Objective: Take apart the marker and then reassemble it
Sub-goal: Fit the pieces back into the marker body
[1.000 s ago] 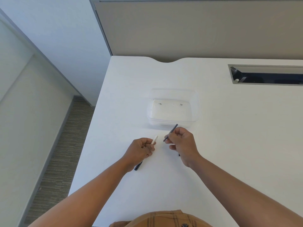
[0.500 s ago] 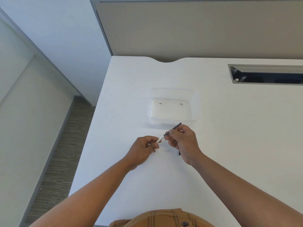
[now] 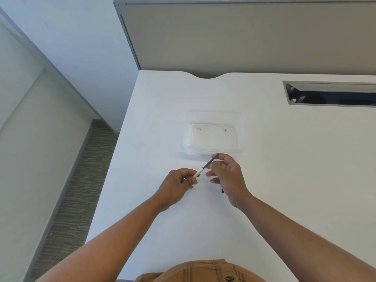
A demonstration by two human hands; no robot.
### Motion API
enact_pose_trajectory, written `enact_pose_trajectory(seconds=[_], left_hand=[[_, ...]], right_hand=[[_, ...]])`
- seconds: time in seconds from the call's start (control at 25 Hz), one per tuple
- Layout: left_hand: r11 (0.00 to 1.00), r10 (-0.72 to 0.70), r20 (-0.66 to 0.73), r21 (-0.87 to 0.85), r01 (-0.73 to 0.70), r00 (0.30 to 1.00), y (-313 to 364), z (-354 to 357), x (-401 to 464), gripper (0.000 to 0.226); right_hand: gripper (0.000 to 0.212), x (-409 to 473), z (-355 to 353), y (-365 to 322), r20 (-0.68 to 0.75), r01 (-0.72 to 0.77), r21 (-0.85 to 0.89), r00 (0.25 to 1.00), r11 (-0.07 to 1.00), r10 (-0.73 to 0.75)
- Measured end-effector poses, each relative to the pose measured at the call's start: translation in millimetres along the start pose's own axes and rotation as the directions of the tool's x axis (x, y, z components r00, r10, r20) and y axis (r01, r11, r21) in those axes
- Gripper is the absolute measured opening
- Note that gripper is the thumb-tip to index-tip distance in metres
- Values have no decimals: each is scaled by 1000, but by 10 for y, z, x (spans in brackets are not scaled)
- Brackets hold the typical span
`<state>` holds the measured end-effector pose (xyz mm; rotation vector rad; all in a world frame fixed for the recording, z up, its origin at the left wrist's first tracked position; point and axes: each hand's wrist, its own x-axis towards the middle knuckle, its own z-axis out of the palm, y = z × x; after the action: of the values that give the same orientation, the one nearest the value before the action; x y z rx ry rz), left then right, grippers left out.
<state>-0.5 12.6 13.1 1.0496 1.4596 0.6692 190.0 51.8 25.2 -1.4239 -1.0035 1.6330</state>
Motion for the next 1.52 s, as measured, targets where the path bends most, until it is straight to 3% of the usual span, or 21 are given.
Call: enact_pose_trajectory(seconds=[0.28, 0.56, 0.88, 0.96, 1.08, 1.24, 1.36, 1.52], left_hand=[[1000, -10, -3, 5, 10, 1000, 13, 10, -3, 23], [1000, -1, 4, 0, 1, 1000, 14, 9, -2, 26], [1000, 3, 3, -4, -3, 1000, -7, 7, 12, 23], [1000, 4, 2, -7, -4, 1000, -16, 3, 12, 21], [1000, -1, 7, -5, 1, 1000, -27, -2, 12, 20], [1000, -2, 14, -10, 2, 1000, -32, 8, 12, 19], [1000, 5, 20, -8, -5, 1000, -26, 18, 15, 19], [1000, 8, 17, -5, -8, 1000, -23, 27, 23, 21]], right_hand=[[22, -22, 32, 68, 18, 140, -197, 990, 970, -140], [43, -4, 1, 135, 33, 101, -280, 995, 955, -96], [30, -11, -25, 192, -8, 124, -346, 991, 930, -135], [21, -4, -87, 205, -72, 112, -483, 983, 869, -167], [19, 12, -224, 207, -73, 9, -765, 992, 644, -101], [31, 19, -346, 218, -112, -109, -903, 994, 415, 16], [34, 11, -379, 242, -111, -130, -928, 991, 349, 74], [22, 2, -391, 260, -64, -105, -926, 990, 363, 125]])
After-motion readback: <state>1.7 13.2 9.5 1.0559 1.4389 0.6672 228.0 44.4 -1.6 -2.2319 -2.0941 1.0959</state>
